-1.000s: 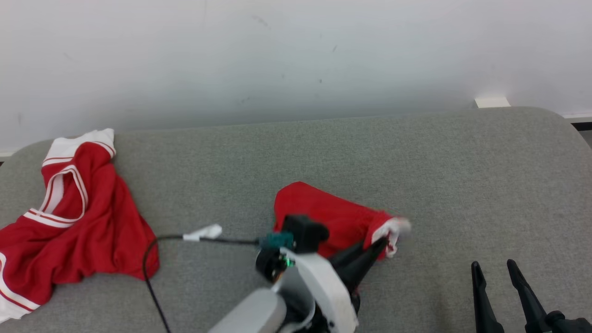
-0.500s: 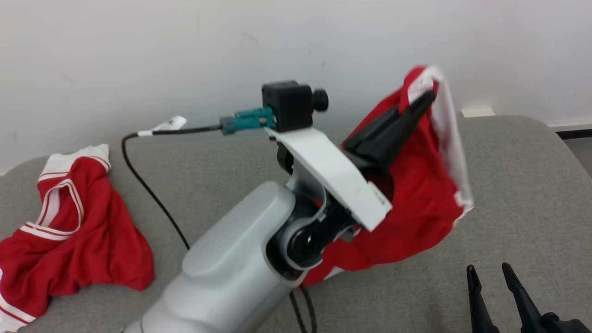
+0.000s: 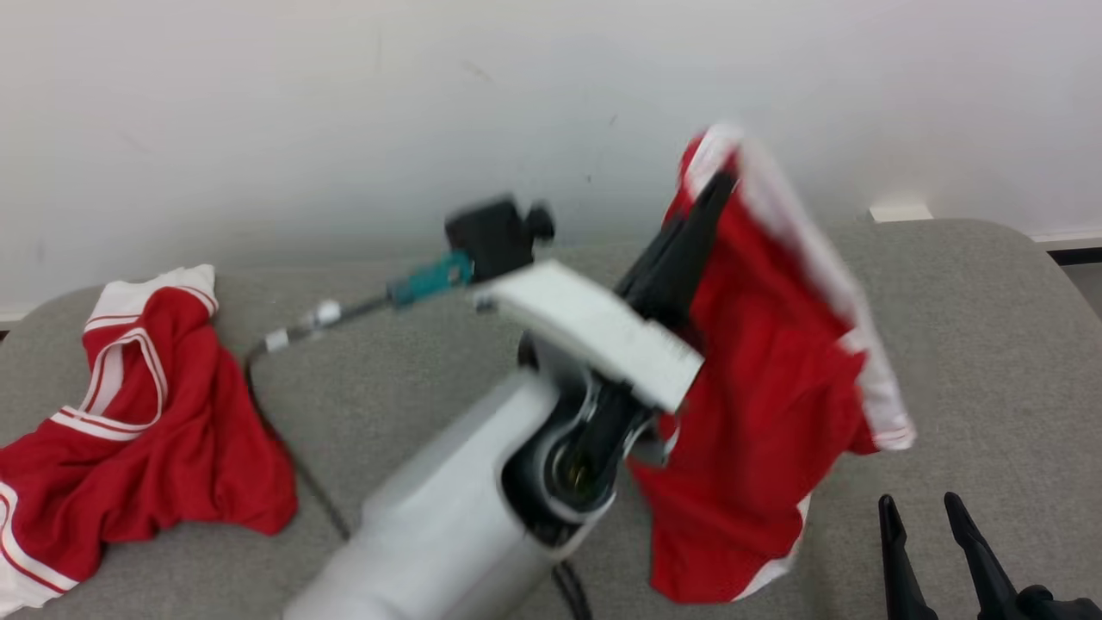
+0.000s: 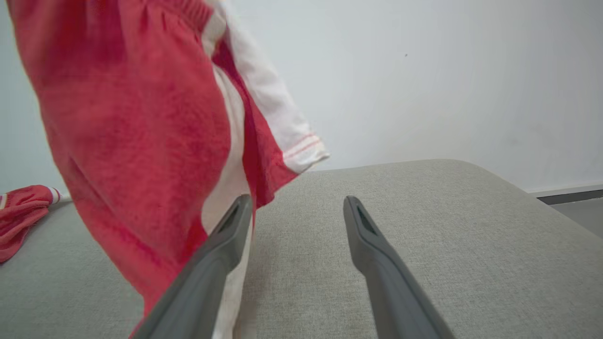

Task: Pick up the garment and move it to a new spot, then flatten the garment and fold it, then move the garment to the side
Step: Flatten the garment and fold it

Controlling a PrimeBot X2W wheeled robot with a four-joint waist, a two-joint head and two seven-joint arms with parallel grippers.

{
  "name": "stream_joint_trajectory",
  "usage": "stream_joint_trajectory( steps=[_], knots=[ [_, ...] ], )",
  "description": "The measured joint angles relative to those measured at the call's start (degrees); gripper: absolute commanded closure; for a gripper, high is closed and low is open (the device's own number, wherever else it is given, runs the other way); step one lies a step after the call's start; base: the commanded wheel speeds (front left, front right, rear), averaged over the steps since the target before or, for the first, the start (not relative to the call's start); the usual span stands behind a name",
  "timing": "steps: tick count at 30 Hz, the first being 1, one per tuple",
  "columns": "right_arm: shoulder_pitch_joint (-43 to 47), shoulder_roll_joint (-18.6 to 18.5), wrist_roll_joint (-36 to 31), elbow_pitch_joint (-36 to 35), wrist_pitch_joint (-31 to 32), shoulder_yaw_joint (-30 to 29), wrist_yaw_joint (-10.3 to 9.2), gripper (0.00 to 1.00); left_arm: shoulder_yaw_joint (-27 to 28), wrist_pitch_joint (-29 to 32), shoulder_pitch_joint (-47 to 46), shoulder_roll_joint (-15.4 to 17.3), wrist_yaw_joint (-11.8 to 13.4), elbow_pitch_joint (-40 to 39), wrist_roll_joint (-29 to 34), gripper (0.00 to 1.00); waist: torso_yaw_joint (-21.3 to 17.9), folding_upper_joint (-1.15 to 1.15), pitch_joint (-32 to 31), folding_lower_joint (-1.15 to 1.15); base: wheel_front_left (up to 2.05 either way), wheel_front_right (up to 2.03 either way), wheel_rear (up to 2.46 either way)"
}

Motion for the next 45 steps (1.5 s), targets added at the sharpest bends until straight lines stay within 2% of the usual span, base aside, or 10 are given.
stream_joint_trajectory(
  steps=[3,10,13,21,22,23,25,33,37,45],
  knots=[
    [0.25,-0.02,0.35,0.04,0.0,-0.36,0.0,0.0,-0.81,-0.59,7.81,1.26,-0.58,4.01,-0.9,1.0,0.54,0.0,0.21,0.0,0.0,0.0,0.0],
    [0.46,-0.01,0.46,0.13,0.0,-0.82,0.0,0.0,2.14,-1.51,24.4,9.36,-1.07,11.41,1.64,1.0,1.79,0.0,0.94,0.0,0.0,0.0,0.0],
    [0.57,-0.04,-0.1,0.24,0.0,-0.99,0.0,0.0,6.14,-1.56,28.6,11.41,-1.02,15.38,7.16,1.0,2.9,0.0,1.22,-0.01,0.0,0.0,0.0],
    [0.37,-0.02,-1.13,0.64,0.0,-0.88,0.0,0.0,15.16,-1.6,33.9,9.71,-1.7,25.08,17.46,1.0,5.29,0.0,1.74,0.0,0.0,0.0,0.0],
    [0.35,0.0,-1.22,0.68,0.0,-0.86,0.0,0.0,15.57,-1.6,33.9,9.24,-2.05,25.76,18.5,0.87,5.49,0.0,1.78,0.0,0.0,0.0,0.0],
    [0.32,0.01,-1.27,0.69,0.0,-0.79,0.0,0.0,16.1,-1.6,33.91,8.57,-2.44,26.25,19.29,0.64,5.67,0.0,1.82,0.0,0.0,0.0,0.0],
    [0.3,0.0,-1.31,0.73,0.0,-0.81,0.0,0.0,16.33,-1.6,33.9,7.86,-2.8,27.13,21.83,0.0,5.94,0.0,1.85,0.0,0.0,0.0,0.0],
    [0.44,0.0,-1.29,0.7,0.0,-0.93,0.0,0.0,16.62,-1.59,34.62,11.02,0.87,24.3,28.52,0.0,5.94,-0.01,1.44,0.0,0.0,0.0,0.0],
    [0.53,0.0,-1.26,0.51,0.0,-1.32,0.0,0.0,16.18,0.56,34.59,14.12,3.89,15.18,30.17,0.0,6.0,0.0,1.54,0.0,0.0,0.0,0.0],
    [-0.14,-0.01,-1.09,0.58,0.0,0.01,0.0,0.0,9.99,12.23,31.81,13.73,5.69,-0.69,31.48,0.0,4.03,0.0,1.56,0.0,0.0,0.0,0.0]
  ],
)
